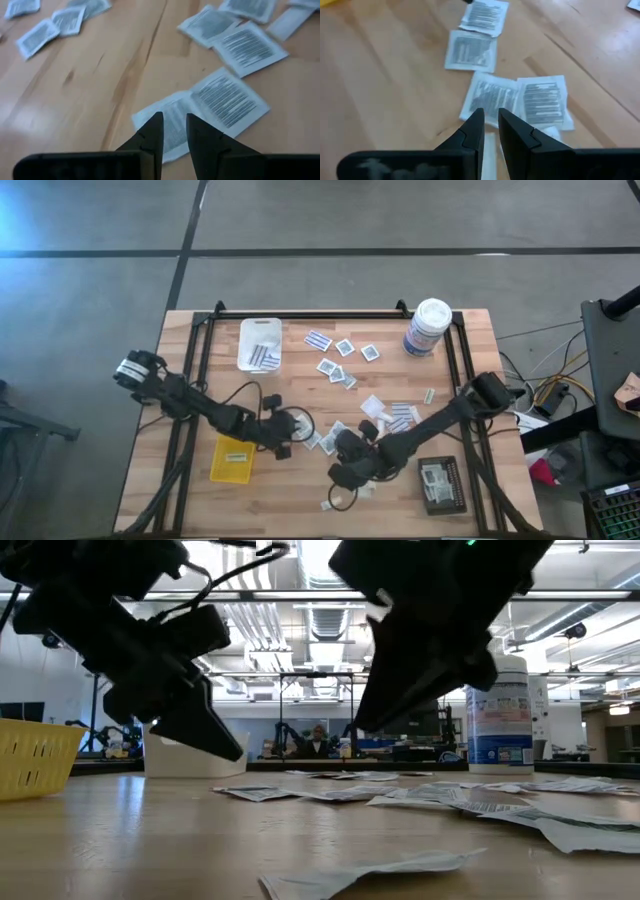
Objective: Pick & Place First Aid Supplies
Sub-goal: Put the towelette pack into the black bin
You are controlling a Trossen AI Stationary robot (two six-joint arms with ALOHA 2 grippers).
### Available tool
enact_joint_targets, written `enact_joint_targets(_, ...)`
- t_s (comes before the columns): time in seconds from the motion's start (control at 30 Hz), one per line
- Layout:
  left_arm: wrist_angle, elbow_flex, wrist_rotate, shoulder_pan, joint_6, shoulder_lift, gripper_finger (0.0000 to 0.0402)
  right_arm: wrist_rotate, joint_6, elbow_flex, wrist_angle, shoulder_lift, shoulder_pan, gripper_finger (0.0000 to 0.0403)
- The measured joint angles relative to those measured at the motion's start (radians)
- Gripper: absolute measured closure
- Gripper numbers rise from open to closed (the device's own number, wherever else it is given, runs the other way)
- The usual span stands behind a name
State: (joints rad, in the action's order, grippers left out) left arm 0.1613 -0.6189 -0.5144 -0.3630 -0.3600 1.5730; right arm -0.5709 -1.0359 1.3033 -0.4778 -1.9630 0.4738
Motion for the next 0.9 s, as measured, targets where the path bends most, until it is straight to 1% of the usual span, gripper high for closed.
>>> enact_joint_targets(0.17, -0.033, 0.002, -0.012, 0.002, -0.054, 0.000, 0.0323, 0.000, 0.011, 0.001, 0.052, -0.001, -0.047, 0.0351)
enact_joint_targets(0.33, -0.083, 0.008, -0.042, 0.002, -0.121, 0.000, 0.0323, 0.001, 0.055, 0.001, 0.179, -0.005, -0.090, 0.0351)
enact_joint_targets(0.47, -0.081, 0.042, -0.055, 0.002, -0.171, 0.000, 0.0323, 0.012, 0.089, 0.001, 0.263, -0.032, -0.120, 0.0351)
enact_joint_targets(0.53, -0.067, 0.062, -0.064, 0.002, -0.191, 0.000, 0.0323, 0.029, 0.100, 0.001, 0.292, -0.045, -0.132, 0.0351)
enact_joint_targets(0.67, -0.036, 0.095, -0.073, 0.002, -0.221, 0.000, 0.0323, 0.032, 0.097, -0.001, 0.296, -0.053, -0.148, 0.0351)
enact_joint_targets(0.9, 0.084, 0.149, -0.073, 0.002, -0.224, 0.000, 0.0323, 0.026, 0.109, -0.002, 0.359, -0.050, -0.165, 0.0351)
